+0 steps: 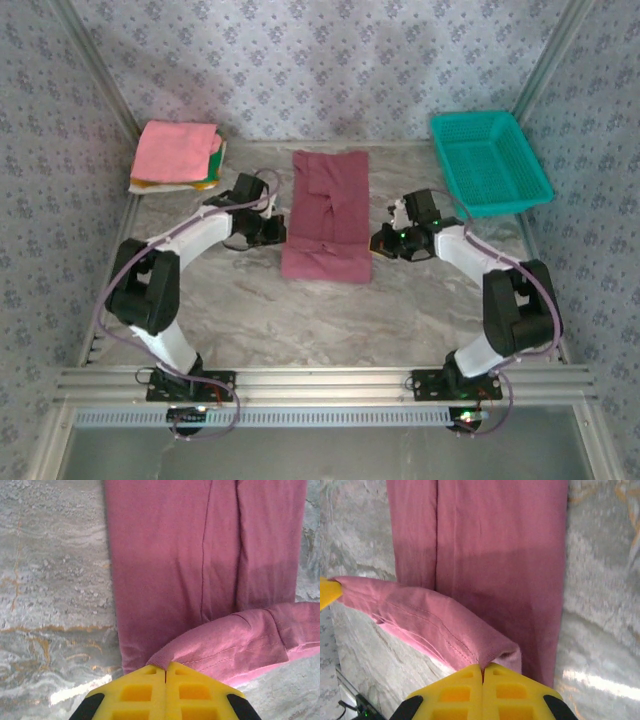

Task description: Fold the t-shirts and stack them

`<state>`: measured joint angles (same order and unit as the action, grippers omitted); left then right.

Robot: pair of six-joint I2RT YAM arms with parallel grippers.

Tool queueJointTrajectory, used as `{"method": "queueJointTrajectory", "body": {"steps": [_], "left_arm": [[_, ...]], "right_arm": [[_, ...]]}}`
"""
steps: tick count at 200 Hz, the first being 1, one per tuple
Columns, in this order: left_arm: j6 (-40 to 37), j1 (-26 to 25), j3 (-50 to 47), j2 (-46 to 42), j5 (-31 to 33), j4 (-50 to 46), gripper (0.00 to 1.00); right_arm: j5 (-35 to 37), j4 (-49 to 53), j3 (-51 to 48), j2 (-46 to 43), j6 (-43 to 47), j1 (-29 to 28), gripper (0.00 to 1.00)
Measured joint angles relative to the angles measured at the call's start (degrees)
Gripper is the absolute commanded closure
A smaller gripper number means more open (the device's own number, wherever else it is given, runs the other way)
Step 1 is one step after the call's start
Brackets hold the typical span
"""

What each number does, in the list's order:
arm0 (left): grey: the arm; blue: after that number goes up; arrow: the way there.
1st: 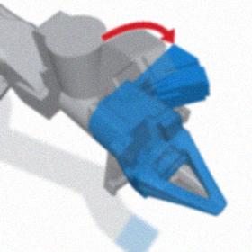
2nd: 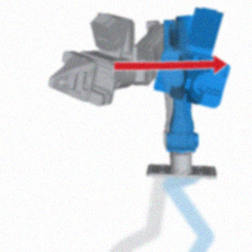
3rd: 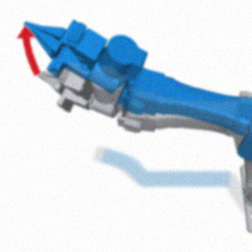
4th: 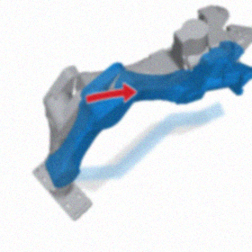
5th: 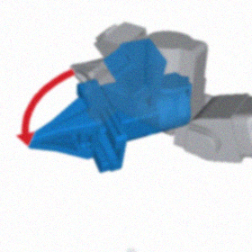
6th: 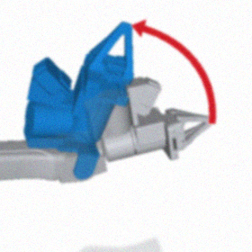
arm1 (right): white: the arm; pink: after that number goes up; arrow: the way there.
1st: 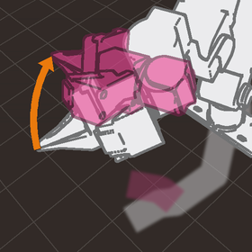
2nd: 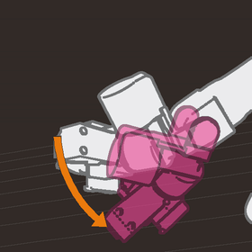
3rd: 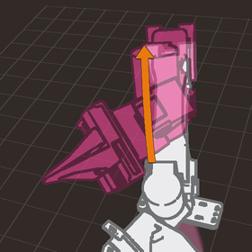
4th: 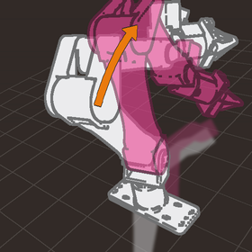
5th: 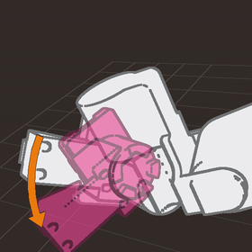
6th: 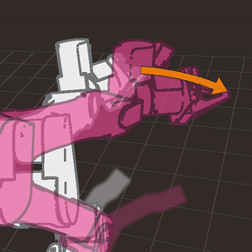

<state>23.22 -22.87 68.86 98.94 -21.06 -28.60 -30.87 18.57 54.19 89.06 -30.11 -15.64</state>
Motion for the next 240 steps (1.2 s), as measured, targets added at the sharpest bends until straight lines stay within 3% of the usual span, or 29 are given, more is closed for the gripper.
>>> {"method": "queueJointTrajectory", "body": {"steps": [119,178,186,193,202,210,240], "left_arm": [[-6.5,2.3,20.9,16.6,2.6,-5.5,1.0],[-8.9,2.6,30.8,23.3,3.1,-8.9,1.0],[-9.2,2.6,32.4,24.2,3.5,-9.5,0.91],[-9.5,2.6,34.1,25.1,3.9,-10.3,0.81],[-10.0,2.6,35.9,26.1,4.7,-10.9,0.59],[-9.9,2.6,37.5,26.9,6.1,-11.6,0.48],[-8.1,2.9,39.2,26.7,12.1,-12.1,0.46]], "right_arm": [[0.0,-0.7,19.5,16.7,3.5,3.7,1.0],[0.0,0.0,24.0,21.6,4.1,4.8,1.0],[0.0,0.1,24.8,22.4,4.1,4.9,0.99],[0.0,0.3,25.4,23.1,4.1,4.9,0.86],[0.2,0.8,26.5,24.0,4.0,5.0,0.68],[0.2,1.7,28.2,24.9,4.0,5.0,0.65],[0.7,3.8,36.0,27.2,4.3,6.1,0.56]]}}
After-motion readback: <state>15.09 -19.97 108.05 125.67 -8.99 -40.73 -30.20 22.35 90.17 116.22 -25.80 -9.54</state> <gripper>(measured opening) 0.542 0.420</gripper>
